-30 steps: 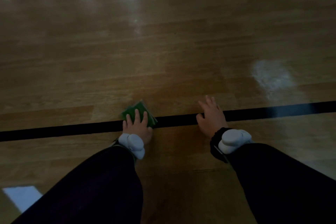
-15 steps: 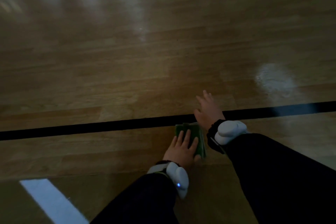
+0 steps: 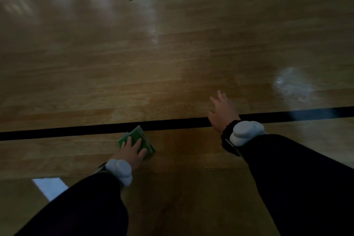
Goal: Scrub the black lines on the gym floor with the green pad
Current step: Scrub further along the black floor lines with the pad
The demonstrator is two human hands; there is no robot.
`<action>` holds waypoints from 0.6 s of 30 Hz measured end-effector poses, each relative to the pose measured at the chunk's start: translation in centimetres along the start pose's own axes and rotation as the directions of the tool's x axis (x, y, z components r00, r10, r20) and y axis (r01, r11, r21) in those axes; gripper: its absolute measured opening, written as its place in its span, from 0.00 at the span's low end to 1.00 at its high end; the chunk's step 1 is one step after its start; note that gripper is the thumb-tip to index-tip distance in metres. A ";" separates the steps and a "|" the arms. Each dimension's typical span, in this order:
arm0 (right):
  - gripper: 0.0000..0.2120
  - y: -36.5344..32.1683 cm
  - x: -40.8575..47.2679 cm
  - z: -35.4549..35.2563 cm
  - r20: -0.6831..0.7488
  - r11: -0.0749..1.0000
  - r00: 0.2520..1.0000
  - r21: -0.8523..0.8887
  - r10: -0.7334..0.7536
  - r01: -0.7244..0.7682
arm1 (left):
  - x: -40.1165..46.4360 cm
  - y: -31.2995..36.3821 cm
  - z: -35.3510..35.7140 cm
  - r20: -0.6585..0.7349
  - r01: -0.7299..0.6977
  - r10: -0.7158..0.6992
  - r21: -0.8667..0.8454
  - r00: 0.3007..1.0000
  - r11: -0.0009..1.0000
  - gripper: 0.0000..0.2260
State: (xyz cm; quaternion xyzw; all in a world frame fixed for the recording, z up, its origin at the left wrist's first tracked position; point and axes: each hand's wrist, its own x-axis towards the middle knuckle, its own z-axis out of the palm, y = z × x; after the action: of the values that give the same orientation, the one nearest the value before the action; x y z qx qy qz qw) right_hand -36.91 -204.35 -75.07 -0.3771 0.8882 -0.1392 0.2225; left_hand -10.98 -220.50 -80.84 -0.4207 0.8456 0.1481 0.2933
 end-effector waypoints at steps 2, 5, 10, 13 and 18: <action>0.27 -0.1 -0.1 0.0 0.001 1.000 1.000 -0.020 -0.015 0.015 | -0.1 0.8 -0.2 -0.014 0.019 -0.021 -0.115 1.000 0.993 0.27; 0.27 -0.2 -0.3 0.0 0.007 0.999 1.000 -0.027 -0.026 0.026 | -0.4 3.3 -0.1 -0.019 0.024 -0.027 -0.130 0.999 0.991 0.26; 0.27 -0.3 -0.3 -0.1 0.014 0.999 1.000 -0.031 -0.019 0.019 | -2.3 8.2 1.5 -0.046 -0.207 0.205 -0.043 0.978 0.977 0.24; 0.27 -0.9 -0.2 -0.1 0.046 0.999 0.998 -0.027 -0.029 0.030 | -3.8 10.0 2.1 -0.040 -0.355 0.354 -0.013 0.934 0.935 0.21; 0.28 -1.7 -0.1 0.5 0.074 0.997 0.995 -0.052 -0.060 0.064 | -4.8 9.5 2.1 -0.054 -0.454 0.455 0.034 0.889 0.890 0.26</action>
State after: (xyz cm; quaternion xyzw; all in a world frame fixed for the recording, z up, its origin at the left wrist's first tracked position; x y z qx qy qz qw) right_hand -35.56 -205.44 -74.73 -0.4150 0.8709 -0.1080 0.2400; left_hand -15.50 -210.73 -79.50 -0.2127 0.9305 0.1911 0.2289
